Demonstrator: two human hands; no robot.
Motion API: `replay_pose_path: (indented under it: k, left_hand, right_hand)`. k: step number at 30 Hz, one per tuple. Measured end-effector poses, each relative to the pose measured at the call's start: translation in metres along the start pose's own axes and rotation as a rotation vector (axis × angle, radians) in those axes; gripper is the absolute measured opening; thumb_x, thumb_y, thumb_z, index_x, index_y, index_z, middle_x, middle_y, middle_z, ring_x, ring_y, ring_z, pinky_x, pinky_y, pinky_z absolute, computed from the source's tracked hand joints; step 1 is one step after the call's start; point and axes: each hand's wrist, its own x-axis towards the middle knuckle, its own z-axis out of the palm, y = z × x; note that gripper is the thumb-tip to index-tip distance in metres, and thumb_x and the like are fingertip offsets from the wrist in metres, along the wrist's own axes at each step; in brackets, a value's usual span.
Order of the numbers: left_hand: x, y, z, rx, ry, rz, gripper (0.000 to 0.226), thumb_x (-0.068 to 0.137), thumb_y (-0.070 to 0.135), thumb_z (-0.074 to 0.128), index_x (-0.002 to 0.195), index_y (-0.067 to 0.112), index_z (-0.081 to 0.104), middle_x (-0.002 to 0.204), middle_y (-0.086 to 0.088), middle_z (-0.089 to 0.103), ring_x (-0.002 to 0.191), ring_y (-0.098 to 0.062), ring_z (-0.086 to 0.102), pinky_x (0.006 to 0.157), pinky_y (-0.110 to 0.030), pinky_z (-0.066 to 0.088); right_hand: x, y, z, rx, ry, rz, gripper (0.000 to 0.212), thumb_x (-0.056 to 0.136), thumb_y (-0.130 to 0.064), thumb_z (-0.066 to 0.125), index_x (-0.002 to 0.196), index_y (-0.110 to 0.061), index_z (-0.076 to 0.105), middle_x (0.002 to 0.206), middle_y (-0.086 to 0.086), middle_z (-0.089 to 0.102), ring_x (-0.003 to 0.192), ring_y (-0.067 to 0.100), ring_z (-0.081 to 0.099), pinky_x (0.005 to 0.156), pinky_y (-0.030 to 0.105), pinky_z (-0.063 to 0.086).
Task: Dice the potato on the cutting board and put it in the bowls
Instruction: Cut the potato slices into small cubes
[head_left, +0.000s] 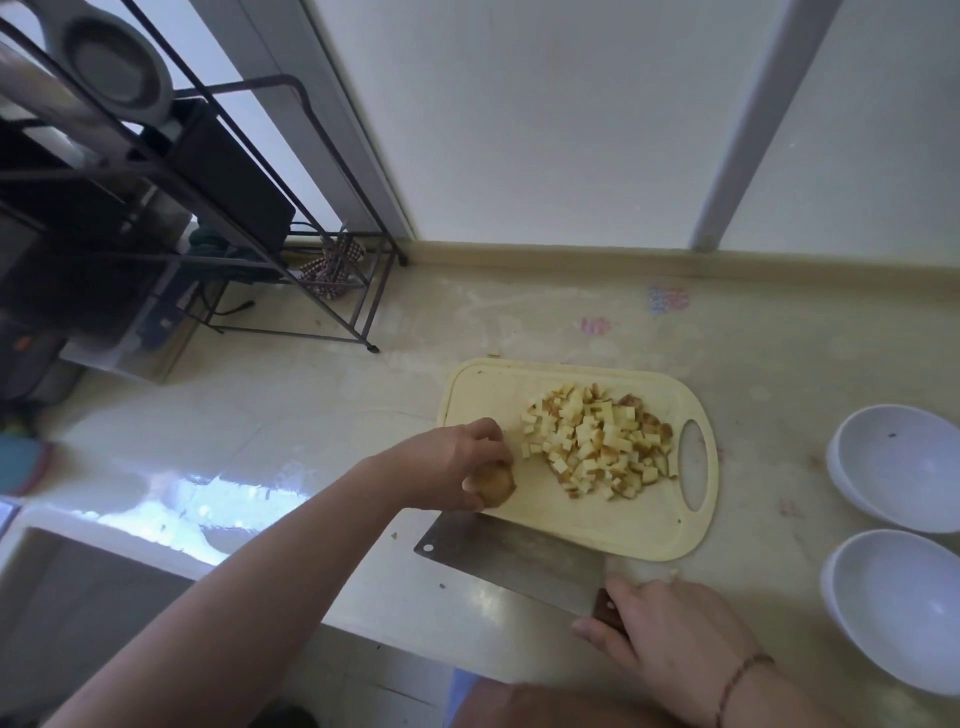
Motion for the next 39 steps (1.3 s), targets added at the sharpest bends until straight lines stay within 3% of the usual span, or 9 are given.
replay_pose_path:
  k: [7, 11, 15, 18, 21, 24, 29, 33, 39]
  left_hand:
    - [-0.009, -0.002, 0.007, 0.038, 0.100, 0.012, 0.053, 0.084, 0.031, 0.074, 0.132, 0.016, 0.061, 0.128, -0.002, 0.052, 0.091, -0.023, 0.063, 0.074, -0.030, 0.053]
    - [-0.015, -0.019, 0.008, -0.066, 0.206, -0.182, 0.059, 0.084, 0.034, 0.075, 0.137, 0.017, 0.057, 0.131, -0.001, 0.048, 0.094, -0.025, 0.063, 0.079, -0.027, 0.051]
    - [-0.016, -0.015, 0.019, -0.198, 0.285, -0.331, 0.064, 0.083, 0.040, 0.078, 0.138, 0.017, 0.055, 0.126, -0.001, 0.047, 0.102, -0.024, 0.060, 0.091, -0.031, 0.051]
    - [-0.015, 0.003, 0.033, -0.298, 0.392, -0.418, 0.064, 0.079, 0.041, 0.082, 0.133, 0.015, 0.060, 0.113, 0.001, 0.047, 0.096, -0.022, 0.058, 0.091, -0.036, 0.052]
    - [-0.015, 0.020, 0.047, -0.408, 0.515, -0.530, 0.060, 0.078, 0.041, 0.083, 0.130, 0.016, 0.063, 0.108, 0.005, 0.045, 0.090, -0.017, 0.056, 0.087, -0.030, 0.052]
    - [-0.016, 0.031, 0.059, -0.486, 0.584, -0.560, 0.057, 0.077, 0.036, 0.083, 0.128, 0.019, 0.064, 0.107, 0.008, 0.045, 0.086, -0.013, 0.056, 0.084, -0.024, 0.050]
    - [-0.019, 0.028, 0.064, -0.571, 0.640, -0.561, 0.055, 0.073, 0.027, 0.087, 0.124, 0.018, 0.068, 0.104, 0.009, 0.047, 0.083, -0.012, 0.057, 0.082, -0.022, 0.050]
    - [-0.016, 0.034, 0.067, -0.597, 0.678, -0.539, 0.049, 0.075, 0.021, 0.085, 0.122, 0.019, 0.069, 0.095, 0.013, 0.045, 0.077, -0.004, 0.054, 0.080, -0.020, 0.048]
    - [-0.015, 0.035, 0.071, -0.521, 0.629, -0.511, 0.056, 0.080, 0.032, 0.081, 0.131, 0.023, 0.062, 0.105, 0.008, 0.045, 0.089, -0.014, 0.055, 0.086, -0.028, 0.050]
  right_hand:
    - [-0.008, 0.017, 0.004, 0.005, -0.016, 0.019, 0.137, 0.028, -0.089, -0.043, 0.114, -0.032, 0.048, 0.110, -0.006, 0.071, 0.102, 0.016, 0.070, 0.070, 0.029, 0.040]
    - [-0.025, 0.036, 0.001, 0.022, -0.005, 0.099, 0.113, 0.029, -0.095, -0.036, 0.093, -0.040, 0.038, 0.073, -0.019, 0.046, 0.073, -0.004, 0.055, 0.064, 0.017, 0.040]
    - [-0.030, 0.037, -0.005, 0.236, 0.036, 0.145, 0.077, 0.063, -0.099, -0.003, 0.075, -0.036, 0.040, 0.064, -0.021, 0.057, 0.065, -0.006, 0.053, 0.074, 0.015, 0.042]
    - [-0.018, 0.020, -0.006, 0.566, 0.099, 0.211, 0.047, 0.096, -0.058, 0.047, 0.064, -0.024, 0.045, 0.052, -0.018, 0.059, 0.055, -0.002, 0.057, 0.060, 0.013, 0.043]
    - [0.002, -0.005, -0.016, 0.896, 0.048, 0.230, 0.047, 0.095, -0.057, 0.041, 0.070, -0.017, 0.044, 0.044, -0.008, 0.043, 0.038, 0.002, 0.040, 0.043, 0.012, 0.033]
    - [0.028, -0.019, -0.016, 0.894, 0.038, 0.267, 0.048, 0.101, -0.057, 0.034, 0.073, -0.019, 0.045, 0.047, -0.008, 0.042, 0.032, 0.001, 0.037, 0.035, 0.012, 0.028]
    - [0.045, -0.029, -0.015, 0.749, 0.127, 0.263, 0.050, 0.103, -0.053, 0.033, 0.070, -0.019, 0.048, 0.060, -0.006, 0.050, 0.049, 0.003, 0.046, 0.053, 0.021, 0.037]
    - [0.044, -0.044, -0.009, 0.666, 0.141, 0.207, 0.048, 0.105, -0.047, 0.032, 0.071, -0.020, 0.051, 0.066, -0.005, 0.055, 0.062, 0.006, 0.054, 0.059, 0.016, 0.043]
    - [0.047, -0.023, -0.015, 0.746, 0.082, 0.224, 0.049, 0.103, -0.053, 0.032, 0.070, -0.018, 0.043, 0.053, -0.005, 0.042, 0.038, 0.002, 0.038, 0.047, 0.019, 0.032]
